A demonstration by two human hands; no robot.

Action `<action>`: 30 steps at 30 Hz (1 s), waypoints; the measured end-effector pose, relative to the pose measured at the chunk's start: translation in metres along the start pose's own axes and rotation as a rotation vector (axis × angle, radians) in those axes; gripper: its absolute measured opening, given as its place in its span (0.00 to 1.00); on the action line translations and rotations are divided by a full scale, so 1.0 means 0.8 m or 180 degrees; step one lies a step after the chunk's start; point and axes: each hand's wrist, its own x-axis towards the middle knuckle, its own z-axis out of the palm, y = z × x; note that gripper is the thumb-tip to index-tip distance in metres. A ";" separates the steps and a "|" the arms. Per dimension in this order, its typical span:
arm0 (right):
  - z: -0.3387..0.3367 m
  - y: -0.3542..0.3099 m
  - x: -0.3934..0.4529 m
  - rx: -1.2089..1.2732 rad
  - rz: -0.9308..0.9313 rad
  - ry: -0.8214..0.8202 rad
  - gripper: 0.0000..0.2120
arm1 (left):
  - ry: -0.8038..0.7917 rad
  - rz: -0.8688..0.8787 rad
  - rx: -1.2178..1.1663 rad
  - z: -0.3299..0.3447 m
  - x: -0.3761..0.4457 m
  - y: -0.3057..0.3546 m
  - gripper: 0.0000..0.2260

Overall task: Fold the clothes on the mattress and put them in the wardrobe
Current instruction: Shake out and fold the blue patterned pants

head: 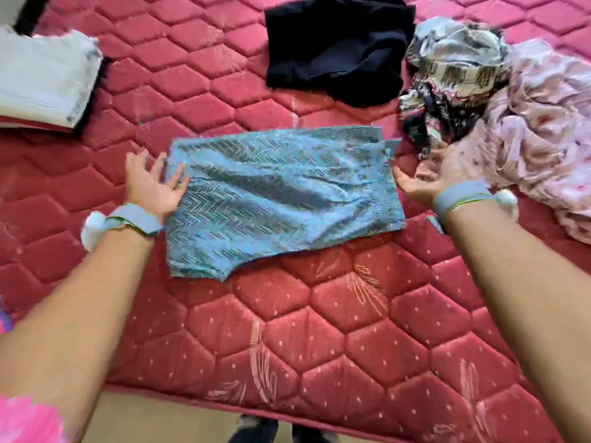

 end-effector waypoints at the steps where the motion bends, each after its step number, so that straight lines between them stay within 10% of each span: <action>1: -0.005 0.011 0.007 -0.0441 -0.0214 0.0160 0.09 | 0.0029 0.0226 0.0482 0.006 -0.002 -0.010 0.15; 4: -0.021 0.053 0.039 -0.2259 -0.1102 0.0872 0.03 | 0.0345 0.1518 0.1752 -0.009 -0.005 -0.055 0.13; 7: -0.028 0.099 0.057 -0.3951 -0.1521 0.1187 0.26 | 0.0116 0.2569 0.3794 -0.040 -0.024 -0.117 0.18; 13: -0.015 0.106 0.067 -0.3860 -0.1145 0.0531 0.44 | -0.0747 0.3103 0.5360 -0.002 -0.075 -0.195 0.25; 18: 0.022 0.085 0.042 -0.3497 -0.1270 -0.0530 0.16 | -0.2027 0.2089 0.4636 0.074 -0.090 -0.212 0.25; 25: 0.159 0.169 -0.077 -0.6286 -0.2534 -0.0979 0.33 | -0.1354 -0.0958 0.0359 0.071 -0.047 -0.117 0.32; 30: 0.153 0.240 -0.091 -0.6272 -0.1621 -0.2056 0.29 | -0.1371 -0.0945 0.0864 0.026 -0.016 -0.114 0.18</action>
